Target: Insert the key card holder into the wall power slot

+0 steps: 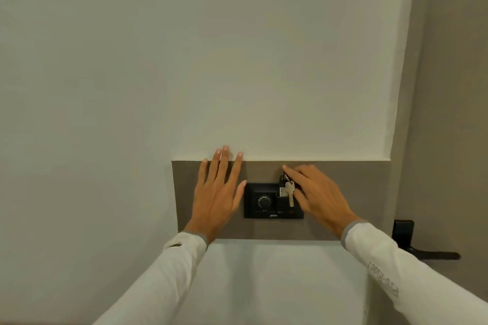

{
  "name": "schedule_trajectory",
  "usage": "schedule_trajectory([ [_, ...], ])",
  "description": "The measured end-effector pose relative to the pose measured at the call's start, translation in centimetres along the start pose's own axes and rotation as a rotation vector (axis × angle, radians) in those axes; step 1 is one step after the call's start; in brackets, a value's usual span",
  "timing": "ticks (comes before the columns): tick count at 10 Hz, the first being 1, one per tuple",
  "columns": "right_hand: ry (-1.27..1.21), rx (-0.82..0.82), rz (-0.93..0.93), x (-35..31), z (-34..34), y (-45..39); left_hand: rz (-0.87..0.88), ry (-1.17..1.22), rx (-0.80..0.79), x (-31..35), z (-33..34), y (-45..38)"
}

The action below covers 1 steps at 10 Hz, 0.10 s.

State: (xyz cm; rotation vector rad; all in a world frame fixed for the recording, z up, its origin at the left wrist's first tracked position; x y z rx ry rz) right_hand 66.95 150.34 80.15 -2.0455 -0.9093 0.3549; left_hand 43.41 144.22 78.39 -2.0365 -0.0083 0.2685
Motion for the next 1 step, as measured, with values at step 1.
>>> schedule_trajectory([
  [1,-0.023,-0.087,-0.006,-0.94,-1.93,-0.15,0.008,-0.02,0.031,-0.03,-2.41,-0.56],
])
Point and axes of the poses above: each hand's wrist, its own y-axis away from the middle knuckle, its own z-axis out of the palm, x = y × z, the point moved 3 cm from there along -y, towards the middle knuckle, and after that the axes turned 7 degrees about x, right-handed, at the moved point
